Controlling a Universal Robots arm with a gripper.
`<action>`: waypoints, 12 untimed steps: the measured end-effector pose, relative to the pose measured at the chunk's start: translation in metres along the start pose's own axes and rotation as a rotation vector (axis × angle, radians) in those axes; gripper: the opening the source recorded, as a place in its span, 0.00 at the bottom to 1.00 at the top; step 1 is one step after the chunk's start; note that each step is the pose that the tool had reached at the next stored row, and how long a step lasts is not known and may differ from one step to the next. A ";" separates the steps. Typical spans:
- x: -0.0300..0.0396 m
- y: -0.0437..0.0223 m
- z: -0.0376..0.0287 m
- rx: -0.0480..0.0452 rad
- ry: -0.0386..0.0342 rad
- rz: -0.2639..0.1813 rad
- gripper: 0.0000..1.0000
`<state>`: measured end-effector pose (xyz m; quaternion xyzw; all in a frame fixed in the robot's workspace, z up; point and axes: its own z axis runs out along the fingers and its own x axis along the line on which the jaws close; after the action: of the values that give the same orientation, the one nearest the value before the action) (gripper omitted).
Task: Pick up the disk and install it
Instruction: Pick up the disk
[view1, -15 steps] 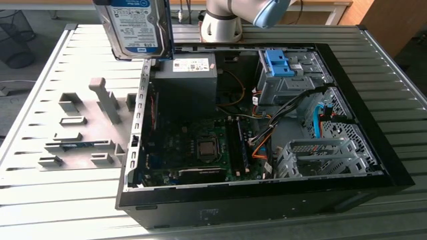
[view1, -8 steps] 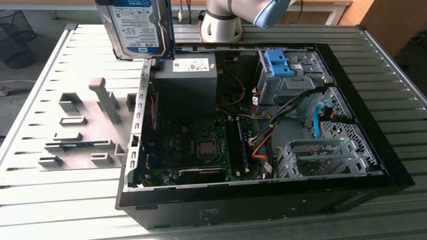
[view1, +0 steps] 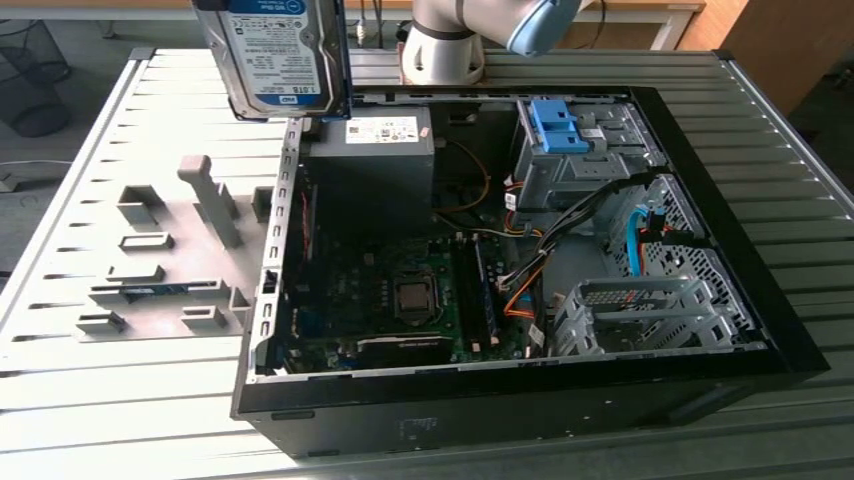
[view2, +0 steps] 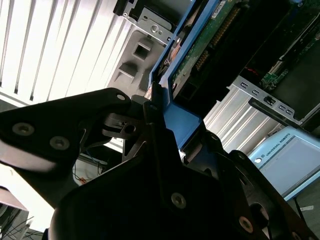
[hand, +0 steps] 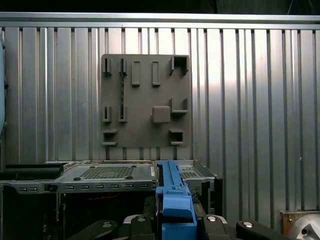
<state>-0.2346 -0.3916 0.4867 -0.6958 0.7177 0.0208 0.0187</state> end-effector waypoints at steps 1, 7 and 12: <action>0.0000 -0.0001 0.0000 0.0000 -0.0001 0.000 0.36; 0.0000 -0.0005 0.0000 0.0000 0.0000 0.000 0.36; 0.0000 -0.0006 0.0000 0.0000 0.0000 0.000 0.36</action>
<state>-0.2340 -0.3916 0.4867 -0.6958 0.7177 0.0208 0.0187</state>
